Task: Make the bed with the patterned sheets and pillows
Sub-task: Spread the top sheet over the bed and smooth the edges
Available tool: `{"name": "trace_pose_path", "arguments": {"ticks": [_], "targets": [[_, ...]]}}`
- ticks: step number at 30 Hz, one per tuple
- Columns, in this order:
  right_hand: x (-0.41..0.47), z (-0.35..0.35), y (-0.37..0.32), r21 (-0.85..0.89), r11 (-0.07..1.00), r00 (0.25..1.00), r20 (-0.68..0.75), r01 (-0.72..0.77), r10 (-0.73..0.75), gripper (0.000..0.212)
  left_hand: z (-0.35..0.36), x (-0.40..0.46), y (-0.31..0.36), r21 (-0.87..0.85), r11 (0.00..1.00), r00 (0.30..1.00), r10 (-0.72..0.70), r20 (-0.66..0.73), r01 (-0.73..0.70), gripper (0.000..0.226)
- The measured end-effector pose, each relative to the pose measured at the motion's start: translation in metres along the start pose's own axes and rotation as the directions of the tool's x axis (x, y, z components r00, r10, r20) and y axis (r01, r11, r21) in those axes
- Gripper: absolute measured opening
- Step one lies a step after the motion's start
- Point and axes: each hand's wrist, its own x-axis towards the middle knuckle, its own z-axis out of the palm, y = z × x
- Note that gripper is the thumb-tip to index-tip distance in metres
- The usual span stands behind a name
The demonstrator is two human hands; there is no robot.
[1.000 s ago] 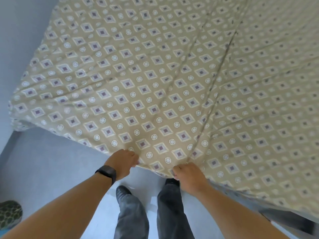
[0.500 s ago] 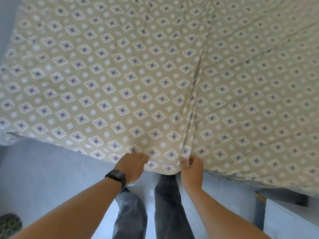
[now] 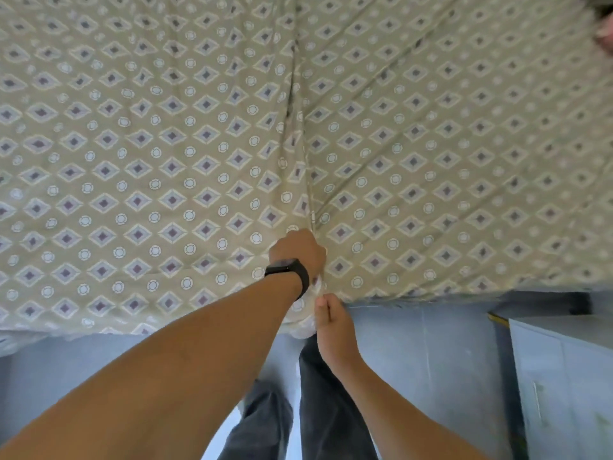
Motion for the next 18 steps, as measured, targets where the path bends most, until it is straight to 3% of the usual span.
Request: {"name": "trace_pose_path", "arguments": {"ticks": [2, 4, 7, 10, 14, 18], "targets": [[0.003, 0.003, 0.006, 0.113, 0.989, 0.987, 0.137, -0.095, 0.079, 0.027, -0.001, -0.003, 0.009, 0.075, 0.997, 0.999, 0.034, 0.029, -0.036, 0.021], [0.008, 0.012, 0.016, 0.071, 0.988, 0.961, 0.252, -0.137, 0.115, 0.025, -0.002, -0.009, 0.013, 0.163, 0.982, 0.995, 0.09, 0.031, -0.094, 0.021], [0.018, 0.012, 0.031, -0.123, 0.991, 0.98, 0.187, -0.051, 0.074, 0.024, -0.005, -0.013, 0.015, 0.391, 0.904, 0.982, 0.186, 0.008, -0.175, 0.014], [0.017, -0.001, 0.038, -0.171, 0.985, 0.994, 0.108, -0.01, 0.029, 0.027, -0.009, -0.016, 0.018, 0.534, 0.82, 0.974, 0.225, 0.028, -0.205, 0.014], [0.011, -0.015, 0.039, -0.157, 0.987, 0.986, 0.16, -0.019, 0.044, 0.023, -0.01, -0.023, 0.042, 0.616, 0.741, 0.949, 0.313, 0.034, -0.267, 0.022], [0.006, -0.021, 0.061, -0.29, 0.95, 0.955, 0.232, -0.115, 0.187, 0.031, -0.012, -0.018, 0.052, 0.557, 0.785, 0.955, 0.294, 0.05, -0.271, 0.024]]}}
